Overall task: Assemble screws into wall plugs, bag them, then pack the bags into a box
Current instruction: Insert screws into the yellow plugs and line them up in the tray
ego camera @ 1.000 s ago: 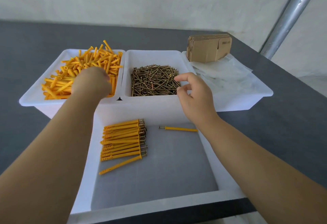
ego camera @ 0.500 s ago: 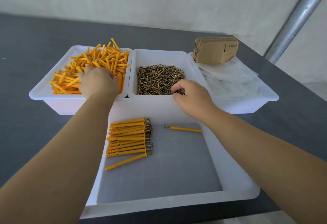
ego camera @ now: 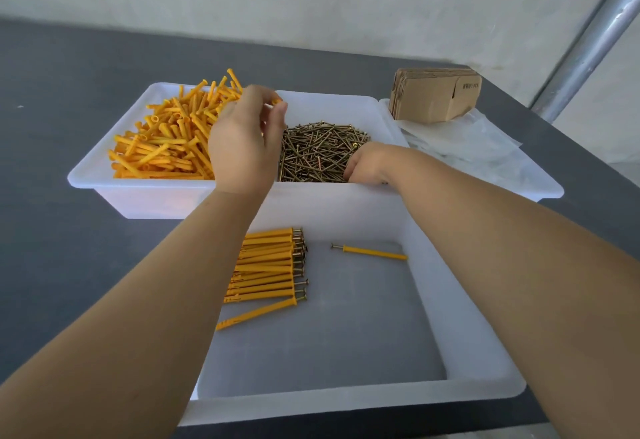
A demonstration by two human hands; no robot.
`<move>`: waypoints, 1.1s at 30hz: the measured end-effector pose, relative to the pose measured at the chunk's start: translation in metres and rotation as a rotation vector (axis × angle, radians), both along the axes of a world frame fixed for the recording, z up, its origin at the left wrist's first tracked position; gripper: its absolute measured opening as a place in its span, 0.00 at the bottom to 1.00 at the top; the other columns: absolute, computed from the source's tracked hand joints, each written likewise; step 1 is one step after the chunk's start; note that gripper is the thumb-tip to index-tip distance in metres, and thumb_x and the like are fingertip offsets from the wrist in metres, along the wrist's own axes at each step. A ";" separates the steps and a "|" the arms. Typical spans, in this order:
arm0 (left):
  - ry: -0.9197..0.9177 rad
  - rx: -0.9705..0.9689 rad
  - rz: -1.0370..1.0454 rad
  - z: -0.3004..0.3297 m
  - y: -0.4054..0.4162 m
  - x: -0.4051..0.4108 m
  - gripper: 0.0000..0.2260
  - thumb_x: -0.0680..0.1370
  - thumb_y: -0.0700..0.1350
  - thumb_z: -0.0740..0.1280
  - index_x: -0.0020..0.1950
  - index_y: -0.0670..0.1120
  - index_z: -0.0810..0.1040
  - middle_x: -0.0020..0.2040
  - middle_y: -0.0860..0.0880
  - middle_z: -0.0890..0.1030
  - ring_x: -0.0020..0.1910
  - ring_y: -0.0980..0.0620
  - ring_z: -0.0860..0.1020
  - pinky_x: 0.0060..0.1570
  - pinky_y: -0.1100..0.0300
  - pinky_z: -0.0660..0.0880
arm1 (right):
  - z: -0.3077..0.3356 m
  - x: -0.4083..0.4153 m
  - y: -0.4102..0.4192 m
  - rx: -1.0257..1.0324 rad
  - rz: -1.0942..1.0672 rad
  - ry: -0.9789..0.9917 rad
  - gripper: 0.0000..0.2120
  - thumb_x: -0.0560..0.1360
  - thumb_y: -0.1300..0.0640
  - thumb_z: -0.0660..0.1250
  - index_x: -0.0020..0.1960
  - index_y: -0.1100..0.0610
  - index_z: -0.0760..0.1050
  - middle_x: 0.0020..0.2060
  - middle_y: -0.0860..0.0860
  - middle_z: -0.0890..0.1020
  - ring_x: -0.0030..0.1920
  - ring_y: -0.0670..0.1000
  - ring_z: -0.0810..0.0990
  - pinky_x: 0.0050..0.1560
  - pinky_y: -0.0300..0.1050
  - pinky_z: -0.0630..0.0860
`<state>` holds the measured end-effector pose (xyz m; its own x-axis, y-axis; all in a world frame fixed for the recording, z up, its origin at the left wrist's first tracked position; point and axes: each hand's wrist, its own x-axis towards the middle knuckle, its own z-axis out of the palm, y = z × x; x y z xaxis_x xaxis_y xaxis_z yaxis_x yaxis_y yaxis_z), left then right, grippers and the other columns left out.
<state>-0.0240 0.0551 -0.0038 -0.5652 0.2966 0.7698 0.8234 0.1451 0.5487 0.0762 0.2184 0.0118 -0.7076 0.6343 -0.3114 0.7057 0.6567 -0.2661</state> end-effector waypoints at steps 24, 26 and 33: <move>-0.232 -0.392 -0.405 0.001 -0.003 0.012 0.10 0.82 0.45 0.63 0.52 0.40 0.79 0.38 0.39 0.79 0.35 0.42 0.75 0.36 0.51 0.72 | 0.005 0.046 -0.038 -0.735 -0.295 1.016 0.10 0.81 0.63 0.63 0.48 0.54 0.82 0.36 0.48 0.82 0.35 0.43 0.80 0.34 0.36 0.75; -0.255 -0.355 -0.436 0.002 -0.003 0.014 0.09 0.83 0.44 0.62 0.50 0.39 0.77 0.37 0.40 0.79 0.32 0.46 0.73 0.34 0.53 0.71 | 0.001 0.051 -0.051 -0.603 -0.090 0.923 0.09 0.80 0.62 0.65 0.47 0.50 0.81 0.40 0.44 0.85 0.37 0.42 0.83 0.35 0.34 0.76; -0.276 -0.389 -0.540 0.002 -0.002 0.020 0.07 0.82 0.38 0.62 0.49 0.39 0.79 0.37 0.44 0.79 0.32 0.56 0.71 0.35 0.60 0.70 | -0.007 0.050 -0.066 -0.489 0.094 0.768 0.06 0.78 0.59 0.68 0.42 0.55 0.77 0.38 0.52 0.86 0.42 0.47 0.86 0.40 0.41 0.78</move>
<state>-0.0035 0.0532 -0.0019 -0.4212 0.8133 0.4015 0.6739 -0.0156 0.7386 0.1257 0.1528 0.0051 -0.8731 0.4852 0.0472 0.1694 0.3927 -0.9039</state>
